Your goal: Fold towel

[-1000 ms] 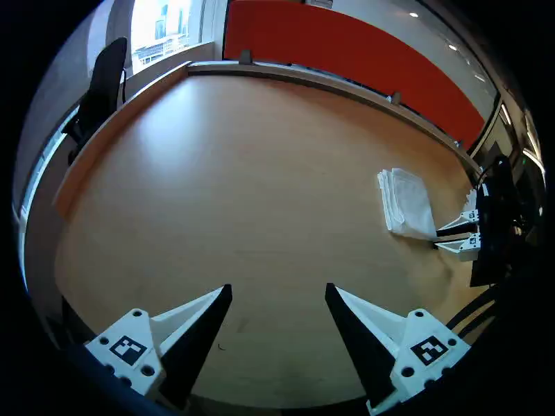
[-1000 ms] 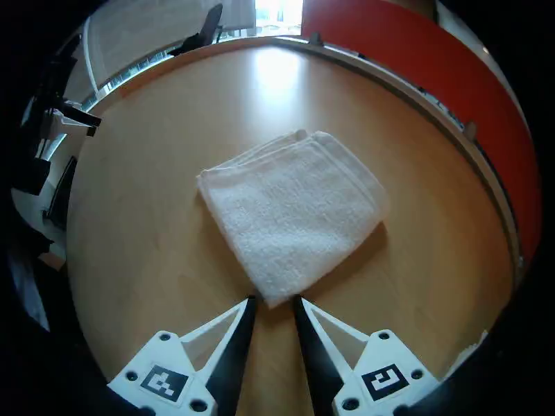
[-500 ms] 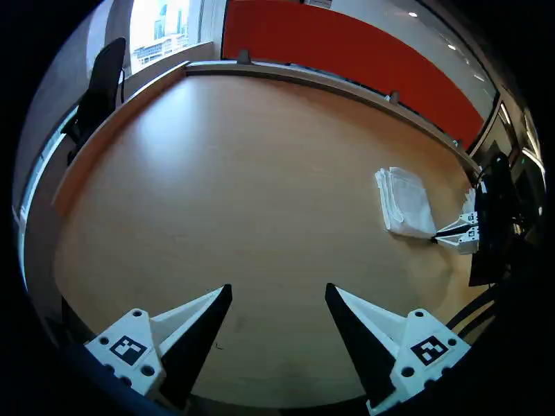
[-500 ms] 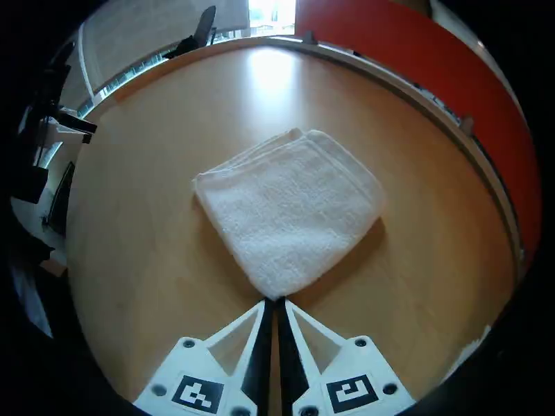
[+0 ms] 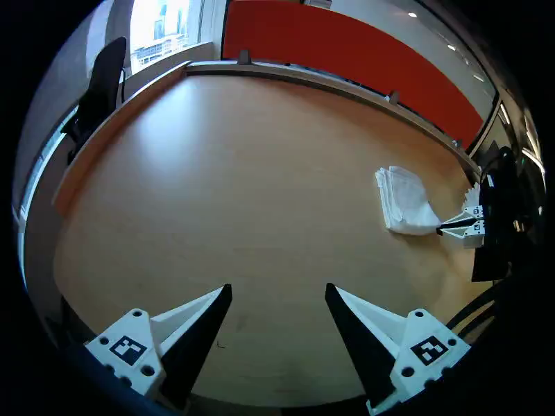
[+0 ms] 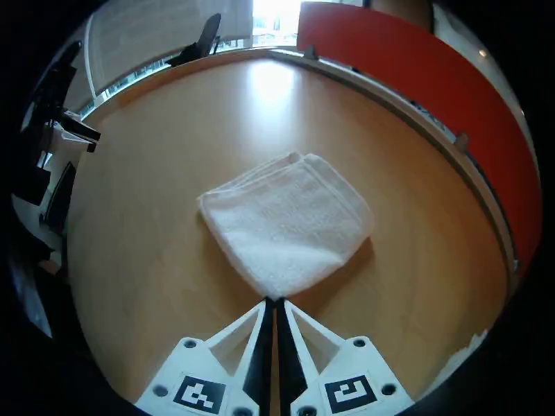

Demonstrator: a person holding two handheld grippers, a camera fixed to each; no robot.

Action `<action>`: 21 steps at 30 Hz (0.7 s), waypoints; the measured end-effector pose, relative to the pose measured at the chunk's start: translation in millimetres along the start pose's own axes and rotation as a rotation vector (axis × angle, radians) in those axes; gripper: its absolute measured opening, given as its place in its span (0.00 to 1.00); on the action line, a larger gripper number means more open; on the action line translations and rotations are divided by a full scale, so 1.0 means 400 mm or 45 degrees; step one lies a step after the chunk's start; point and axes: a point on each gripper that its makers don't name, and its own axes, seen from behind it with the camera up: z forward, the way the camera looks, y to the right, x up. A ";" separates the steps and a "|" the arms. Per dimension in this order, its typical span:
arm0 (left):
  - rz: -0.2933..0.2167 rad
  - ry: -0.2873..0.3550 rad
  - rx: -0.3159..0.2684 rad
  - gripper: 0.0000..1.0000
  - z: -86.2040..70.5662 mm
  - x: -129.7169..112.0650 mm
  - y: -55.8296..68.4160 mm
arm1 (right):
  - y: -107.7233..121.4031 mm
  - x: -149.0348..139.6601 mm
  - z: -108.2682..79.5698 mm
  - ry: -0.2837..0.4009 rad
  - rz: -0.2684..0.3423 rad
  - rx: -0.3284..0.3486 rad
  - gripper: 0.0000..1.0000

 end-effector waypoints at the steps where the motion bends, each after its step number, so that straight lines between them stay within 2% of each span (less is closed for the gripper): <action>1: 0.000 0.004 -0.002 1.00 -0.001 0.002 0.001 | 0.002 0.011 -0.006 0.011 -0.005 -0.006 0.04; 6: 0.000 0.023 -0.011 1.00 -0.008 0.012 0.004 | 0.016 0.071 -0.040 0.068 -0.030 -0.038 0.04; 21: 0.025 0.104 -0.043 1.00 -0.043 0.074 0.023 | 0.080 0.316 -0.183 0.266 -0.157 -0.144 0.04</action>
